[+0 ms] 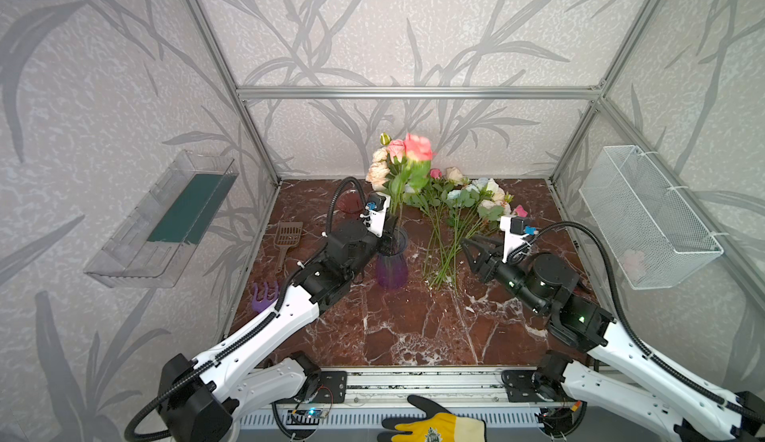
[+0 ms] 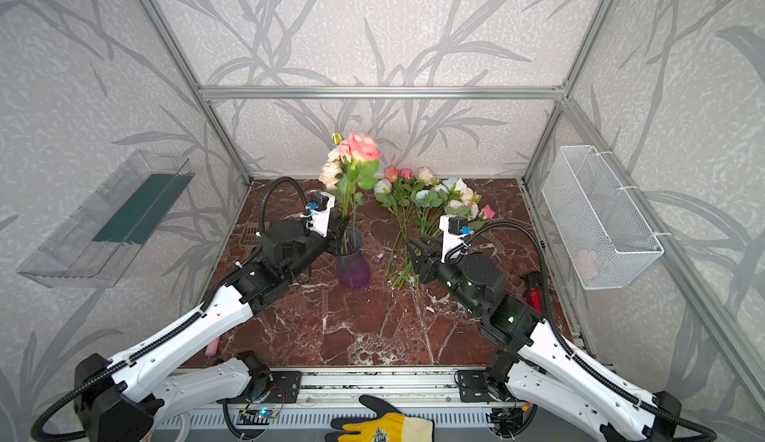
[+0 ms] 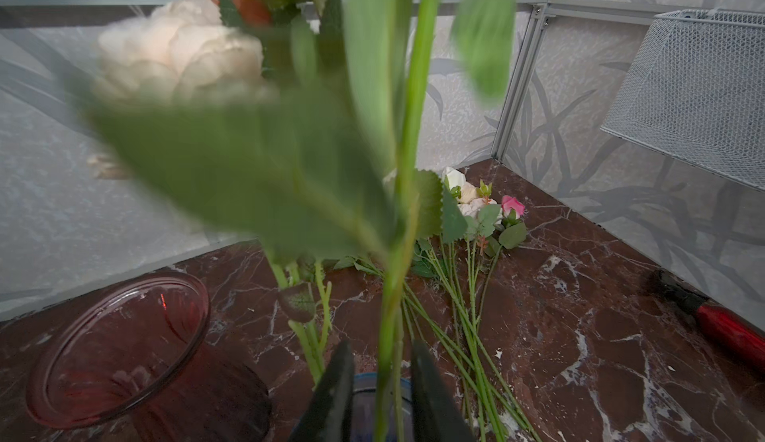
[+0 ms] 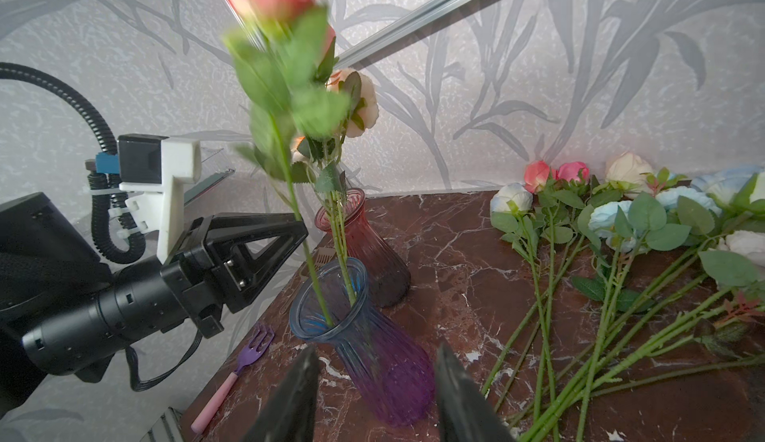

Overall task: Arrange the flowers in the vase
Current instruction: 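Lower the coral rose into the purple vase with the left gripper while right withdraws, then open the left gripper while the right gripper reaches to the rose pile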

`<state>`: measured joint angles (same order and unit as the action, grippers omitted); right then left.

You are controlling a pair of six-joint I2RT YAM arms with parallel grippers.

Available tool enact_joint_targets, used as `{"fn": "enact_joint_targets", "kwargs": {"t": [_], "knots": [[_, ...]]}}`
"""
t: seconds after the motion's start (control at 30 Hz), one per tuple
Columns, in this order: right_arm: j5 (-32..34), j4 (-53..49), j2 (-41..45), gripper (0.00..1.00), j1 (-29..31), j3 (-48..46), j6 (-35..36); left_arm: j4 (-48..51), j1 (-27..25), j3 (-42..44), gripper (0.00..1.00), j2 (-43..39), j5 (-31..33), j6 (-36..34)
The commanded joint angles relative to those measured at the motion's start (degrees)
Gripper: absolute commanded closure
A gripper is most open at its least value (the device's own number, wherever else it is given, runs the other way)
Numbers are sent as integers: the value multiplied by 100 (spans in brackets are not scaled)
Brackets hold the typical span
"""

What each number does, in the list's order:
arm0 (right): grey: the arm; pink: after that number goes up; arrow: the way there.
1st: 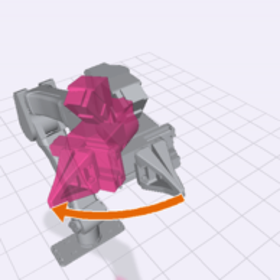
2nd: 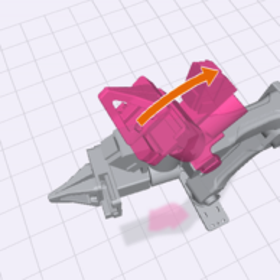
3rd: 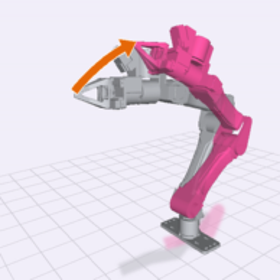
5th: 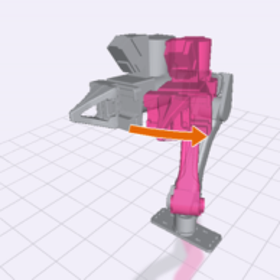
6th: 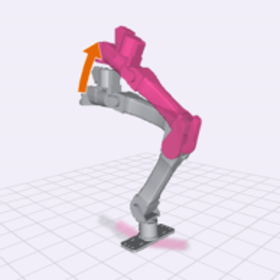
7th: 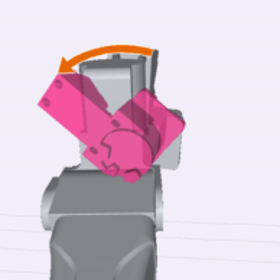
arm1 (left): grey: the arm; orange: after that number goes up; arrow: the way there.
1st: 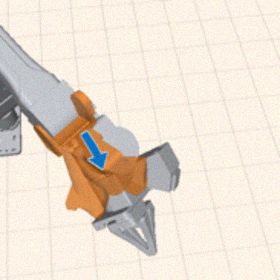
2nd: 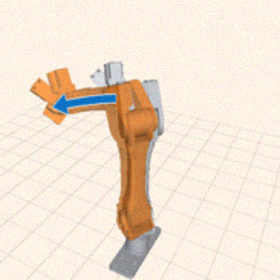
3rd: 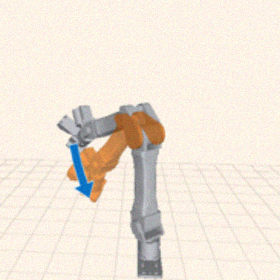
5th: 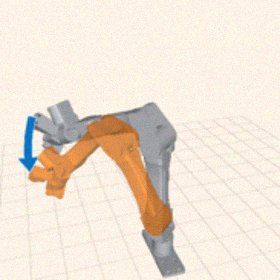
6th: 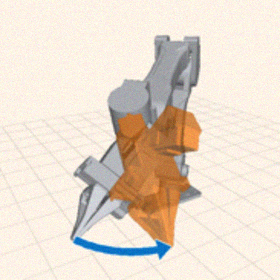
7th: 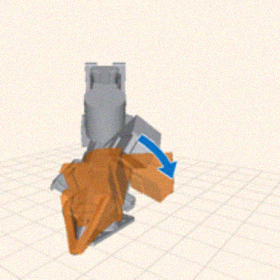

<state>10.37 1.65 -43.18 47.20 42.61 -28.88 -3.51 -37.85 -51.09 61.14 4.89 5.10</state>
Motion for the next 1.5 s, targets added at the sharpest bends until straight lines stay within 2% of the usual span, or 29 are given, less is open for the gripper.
{"fn": "enact_joint_targets", "kwargs": {"t": [0.0,0.33,0.5,0.63,0.73,0.8,0.83,0.9,0.97,1.1,1.2,1.3,1.47], "knots": [[-79,63,-23,54,-46,2,-78,173,14,79,67,-253,-57,46],[-185,-121,-206,54,-222,79,-91,407,13,261,58,-1263,20,17],[-170,-723,-405,49,-742,177,-161,215,7,53,54,-1730,134,16],[-506,-891,-829,42,-1523,64,-296,-221,11,-245,46,-1685,745,195],[-644,-917,-1227,39,-1947,2,-467,-942,19,51,36,-1644,1438,331],[-1060,-680,-1501,44,-2203,-54,-246,-1185,16,361,29,-1640,1893,324],[-1072,-531,-1641,53,-2254,-76,-118,-1154,31,467,27,-1651,2102,347],[-767,-697,-2048,63,-2303,168,61,-1046,68,681,22,-1700,2601,509],[-814,-1108,-2657,69,-2342,696,375,-966,96,828,19,-1767,2903,724],[-1073,-1643,-4128,77,-2356,1737,799,-1009,97,901,19,-1869,2744,876],[-1214,-1870,-5049,78,-2356,2398,927,-960,101,945,20,-1870,2536,1123],[-968,-2203,-5769,78,-2362,2993,874,-864,97,915,22,-1785,2307,1274],[-734,-2377,-6547,75,-2373,3610,814,-678,95,862,24,-1674,2088,1607]]}}
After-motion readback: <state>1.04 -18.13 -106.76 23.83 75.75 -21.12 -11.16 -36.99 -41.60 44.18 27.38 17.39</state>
